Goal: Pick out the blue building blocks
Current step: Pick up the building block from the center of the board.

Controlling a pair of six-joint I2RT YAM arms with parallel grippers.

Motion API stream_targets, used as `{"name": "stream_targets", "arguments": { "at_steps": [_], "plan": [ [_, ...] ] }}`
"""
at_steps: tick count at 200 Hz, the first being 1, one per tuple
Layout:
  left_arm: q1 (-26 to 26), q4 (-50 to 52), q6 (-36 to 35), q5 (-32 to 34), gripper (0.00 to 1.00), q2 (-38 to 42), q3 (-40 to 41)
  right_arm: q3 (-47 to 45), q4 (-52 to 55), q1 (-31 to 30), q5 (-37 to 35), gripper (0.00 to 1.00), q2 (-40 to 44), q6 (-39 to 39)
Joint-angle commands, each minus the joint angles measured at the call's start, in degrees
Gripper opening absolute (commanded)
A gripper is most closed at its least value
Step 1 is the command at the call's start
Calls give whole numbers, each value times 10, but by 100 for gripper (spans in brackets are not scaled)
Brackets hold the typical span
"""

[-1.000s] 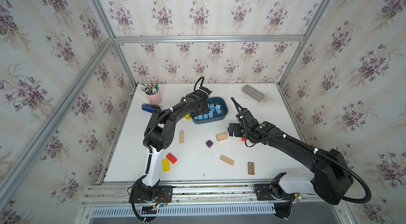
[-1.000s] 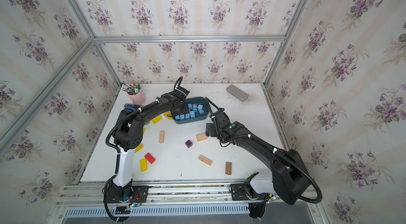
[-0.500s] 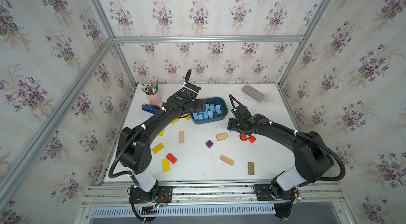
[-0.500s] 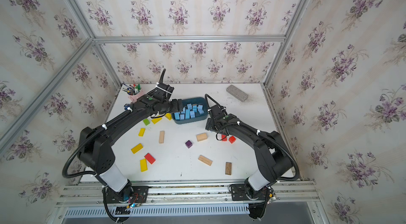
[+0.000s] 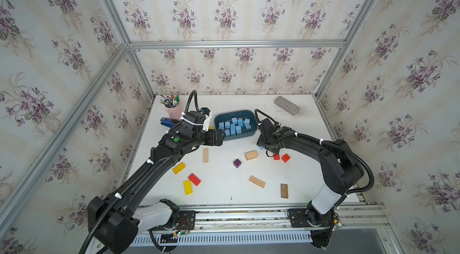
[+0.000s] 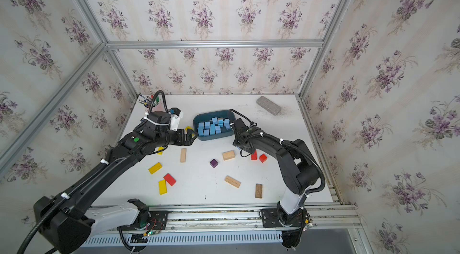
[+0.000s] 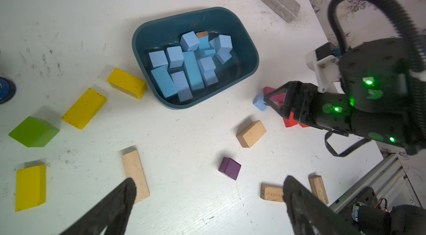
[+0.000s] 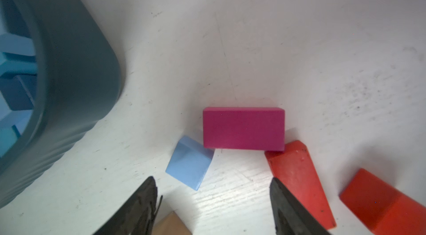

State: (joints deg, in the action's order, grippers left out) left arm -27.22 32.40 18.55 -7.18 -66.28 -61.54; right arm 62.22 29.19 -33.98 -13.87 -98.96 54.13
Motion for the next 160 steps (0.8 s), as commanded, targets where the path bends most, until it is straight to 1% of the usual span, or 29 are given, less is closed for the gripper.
{"name": "stream_targets", "arguments": {
  "at_steps": [1, 4, 7, 20, 61, 93, 160],
  "plan": [
    [1, -13, -56, -27, 99, 33, 19, 16, 25, -8, -22, 72, -17, 44],
    [1, -13, -60, -27, 99, 38, 21, 18, 25, -10, -24, 72, -19, 46],
    [1, -14, -64, -42, 99, 43, 24, 21, 27, -10, -25, 72, -22, 47],
    [1, -13, -81, -51, 99, 61, 36, 29, 31, -13, -29, 70, -33, 55],
    [1, -16, -114, -57, 99, 102, 66, 50, 36, -15, -34, 62, -64, 69],
    [2, -28, -110, -55, 99, 118, 82, 61, 35, -16, -34, 58, -81, 78],
    [0, -28, -109, -54, 99, 125, 90, 71, 26, -18, -24, 53, -106, 87]
  ]
}}
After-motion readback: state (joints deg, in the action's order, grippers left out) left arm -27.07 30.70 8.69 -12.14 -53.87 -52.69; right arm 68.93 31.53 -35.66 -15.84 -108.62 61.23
